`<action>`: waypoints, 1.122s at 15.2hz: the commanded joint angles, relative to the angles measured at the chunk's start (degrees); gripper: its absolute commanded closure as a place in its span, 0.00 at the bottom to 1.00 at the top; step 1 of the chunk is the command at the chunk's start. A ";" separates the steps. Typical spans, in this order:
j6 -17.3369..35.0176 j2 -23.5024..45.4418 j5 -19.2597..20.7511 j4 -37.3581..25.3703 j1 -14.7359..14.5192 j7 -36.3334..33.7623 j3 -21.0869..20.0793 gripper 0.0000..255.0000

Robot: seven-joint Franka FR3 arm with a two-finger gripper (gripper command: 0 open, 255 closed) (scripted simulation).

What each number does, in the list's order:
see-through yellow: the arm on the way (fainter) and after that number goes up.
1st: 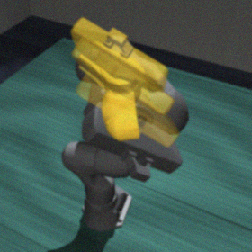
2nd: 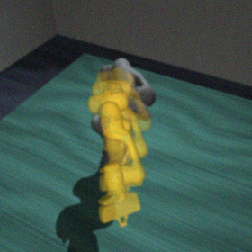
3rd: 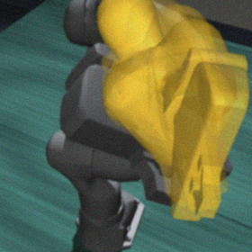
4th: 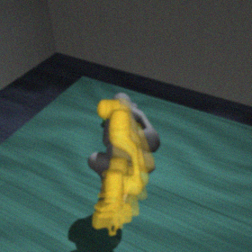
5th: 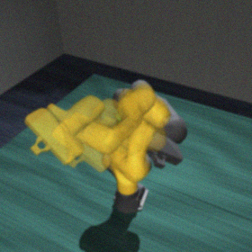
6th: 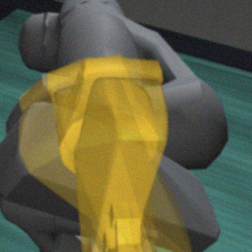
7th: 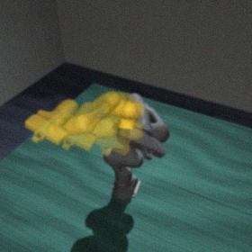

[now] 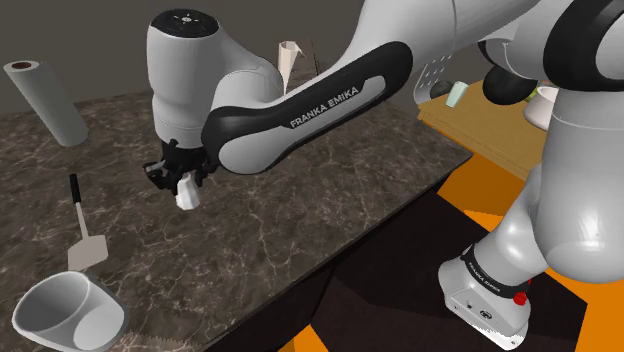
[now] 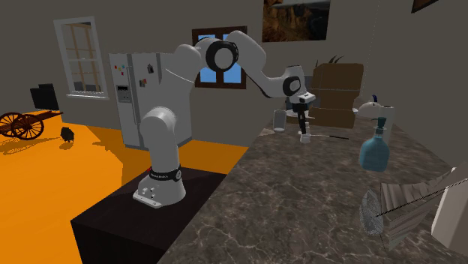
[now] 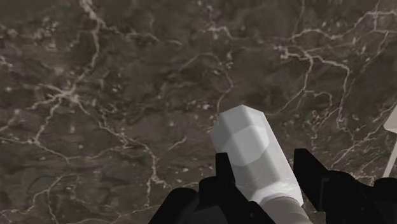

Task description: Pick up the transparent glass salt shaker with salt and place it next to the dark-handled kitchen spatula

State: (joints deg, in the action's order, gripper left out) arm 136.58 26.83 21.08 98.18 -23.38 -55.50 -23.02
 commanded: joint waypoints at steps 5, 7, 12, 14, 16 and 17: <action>1.55 0.92 0.69 0.65 -0.15 -0.47 0.44 1.00; 1.55 0.92 0.69 0.65 -0.15 -0.47 0.44 1.00; 1.55 0.92 0.69 0.65 -0.15 -0.47 0.44 0.00; 1.55 0.92 0.69 0.65 -0.15 -0.47 0.44 0.00; 0.51 -0.58 -0.08 1.02 0.24 -0.03 -0.07 0.00; -0.58 -2.04 -0.86 1.30 0.61 0.42 -0.57 0.00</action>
State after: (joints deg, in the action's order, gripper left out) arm 136.96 25.73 20.77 99.59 -22.94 -55.39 -23.23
